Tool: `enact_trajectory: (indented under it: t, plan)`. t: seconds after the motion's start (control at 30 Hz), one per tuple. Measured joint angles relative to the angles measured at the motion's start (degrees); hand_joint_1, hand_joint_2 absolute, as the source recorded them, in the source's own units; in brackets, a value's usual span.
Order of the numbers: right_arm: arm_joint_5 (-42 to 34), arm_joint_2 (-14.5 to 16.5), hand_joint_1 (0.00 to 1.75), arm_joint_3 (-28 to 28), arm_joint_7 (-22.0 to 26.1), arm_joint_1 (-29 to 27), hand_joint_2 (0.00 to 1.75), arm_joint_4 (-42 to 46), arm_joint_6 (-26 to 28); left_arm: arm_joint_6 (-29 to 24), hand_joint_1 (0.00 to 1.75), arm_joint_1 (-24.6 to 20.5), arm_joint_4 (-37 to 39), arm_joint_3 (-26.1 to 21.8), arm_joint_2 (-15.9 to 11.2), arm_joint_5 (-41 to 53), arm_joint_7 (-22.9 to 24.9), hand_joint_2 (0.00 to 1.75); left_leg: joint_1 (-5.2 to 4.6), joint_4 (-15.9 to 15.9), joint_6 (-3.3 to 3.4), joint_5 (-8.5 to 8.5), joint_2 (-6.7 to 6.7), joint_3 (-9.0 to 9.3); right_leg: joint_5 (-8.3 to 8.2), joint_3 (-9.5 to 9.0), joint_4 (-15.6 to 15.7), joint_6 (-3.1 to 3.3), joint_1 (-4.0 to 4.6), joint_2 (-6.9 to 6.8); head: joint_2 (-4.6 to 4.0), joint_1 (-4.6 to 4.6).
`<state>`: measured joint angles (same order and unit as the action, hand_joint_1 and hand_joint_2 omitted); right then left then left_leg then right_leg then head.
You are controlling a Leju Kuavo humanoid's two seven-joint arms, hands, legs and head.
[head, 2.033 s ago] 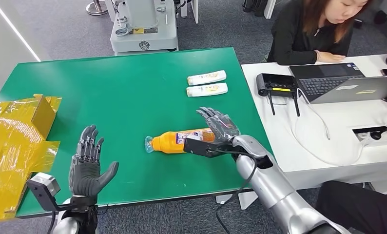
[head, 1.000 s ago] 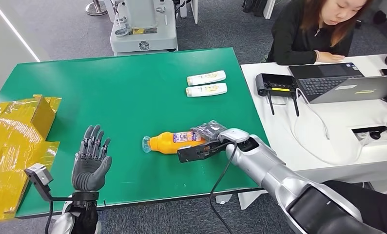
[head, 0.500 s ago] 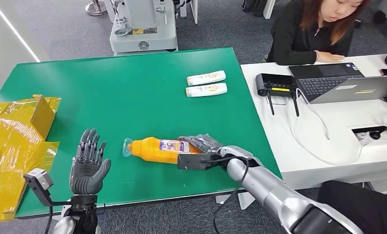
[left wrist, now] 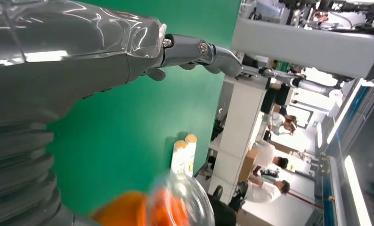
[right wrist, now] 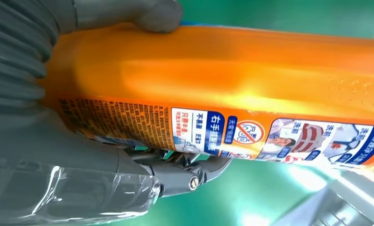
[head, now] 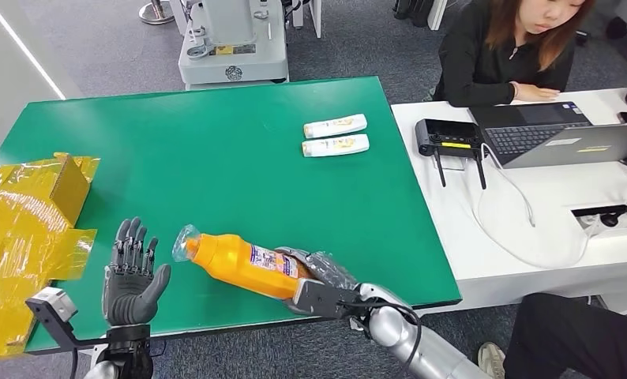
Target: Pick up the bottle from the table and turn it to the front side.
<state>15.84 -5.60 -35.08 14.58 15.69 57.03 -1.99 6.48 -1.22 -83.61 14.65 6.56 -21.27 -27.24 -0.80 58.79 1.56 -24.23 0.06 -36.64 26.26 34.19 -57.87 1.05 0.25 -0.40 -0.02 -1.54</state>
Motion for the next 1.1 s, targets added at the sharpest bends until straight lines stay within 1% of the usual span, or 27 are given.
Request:
enact_trajectory:
  t: [0.13, 0.23, 0.3, 0.37, 0.47, 0.67, 0.73, 0.87, 1.0, 1.1]
  plan:
    - [-1.2, 0.0, 1.75, 0.8, 1.0, -3.8, 1.75, 5.9, 4.9, 1.0, 0.0, 0.9, -1.4, -0.7, -0.7, 1.6, 0.5, 1.75, 0.0, 0.0, -0.02, -0.03, 0.0, -0.01, 0.05, 0.03, 0.0, 0.03, 0.0, 0.0, 0.0, 0.0]
    - [-2.2, 0.1, 1.75, 2.3, 2.7, -4.5, 1.75, 9.1, 8.0, 4.1, 0.0, 0.2, -1.7, -0.4, -1.6, 2.8, 2.5, 1.75, 0.0, 0.0, -0.03, -0.03, 0.01, -0.01, 0.04, 0.05, 0.0, 0.04, 0.0, 0.01, 0.0, 0.0]
    - [-3.0, 0.4, 1.75, 3.5, 3.9, -4.4, 1.75, 10.7, 9.2, 6.8, 0.0, -1.3, -1.6, 0.3, -2.3, 2.5, 4.4, 1.75, 0.01, 0.0, -0.03, -0.01, 0.01, -0.01, 0.03, 0.05, 0.0, 0.04, 0.0, 0.0, 0.0, 0.0]
    - [-3.9, 1.0, 1.75, 4.6, 4.7, -4.1, 1.75, 12.0, 9.8, 8.5, 0.0, -3.5, -1.5, 1.4, -2.9, 1.8, 5.8, 1.75, 0.01, 0.0, -0.03, 0.02, 0.01, -0.01, 0.0, 0.04, 0.0, 0.06, 0.0, -0.02, 0.0, -0.01]
    - [-4.2, 1.7, 1.75, 5.6, 4.9, -3.6, 1.75, 13.4, 10.0, 9.1, 0.0, -6.5, -0.9, 2.9, -3.4, 1.0, 6.8, 1.75, 0.0, 0.0, -0.07, 0.06, 0.02, 0.01, -0.06, 0.02, 0.0, 0.08, 0.0, 0.0, 0.0, 0.0]
    - [-4.3, 2.3, 1.75, 6.5, 4.9, -3.6, 1.75, 14.4, 10.3, 9.7, 0.0, -8.9, 0.1, 4.5, -4.0, -0.2, 7.1, 1.75, 0.0, 0.0, -0.08, 0.06, 0.01, -0.01, -0.07, 0.06, 0.0, 0.05, -0.01, 0.0, 0.0, 0.0]
    - [-4.3, 2.9, 1.75, 6.9, 4.6, -3.1, 1.75, 14.1, 10.6, 10.7, 0.0, -11.0, 0.8, 5.5, -4.2, -2.0, 8.0, 1.75, 0.01, 0.0, -0.08, 0.06, -0.01, -0.03, -0.06, 0.08, 0.0, 0.05, -0.01, -0.01, 0.0, 0.0]
    - [-2.9, 4.4, 1.75, 7.6, 3.5, -0.8, 1.75, 11.2, 10.8, 12.7, 0.0, -17.4, 2.6, 7.6, -4.2, -8.2, 12.4, 1.75, 0.01, 0.0, -0.1, 0.12, 0.01, -0.02, -0.11, 0.08, 0.0, 0.1, 0.0, 0.01, 0.0, 0.0]
    - [-0.5, 4.8, 1.75, 8.0, 3.0, 0.9, 1.75, 6.8, 11.7, 13.8, 0.0, -23.0, 3.6, 8.5, -4.2, -13.9, 15.9, 1.75, 0.01, 0.0, -0.06, 0.18, 0.01, -0.03, -0.17, 0.07, 0.0, 0.08, 0.0, 0.0, 0.0, 0.01]
    - [1.2, 4.9, 1.75, 8.4, 2.3, 1.9, 1.75, 3.3, 12.6, 14.3, 0.0, -26.1, 4.2, 9.1, -4.3, -16.5, 17.5, 1.75, 0.0, 0.0, -0.05, 0.18, 0.01, -0.03, -0.18, 0.07, -0.1, 0.07, 0.0, 0.0, 0.0, 0.01]
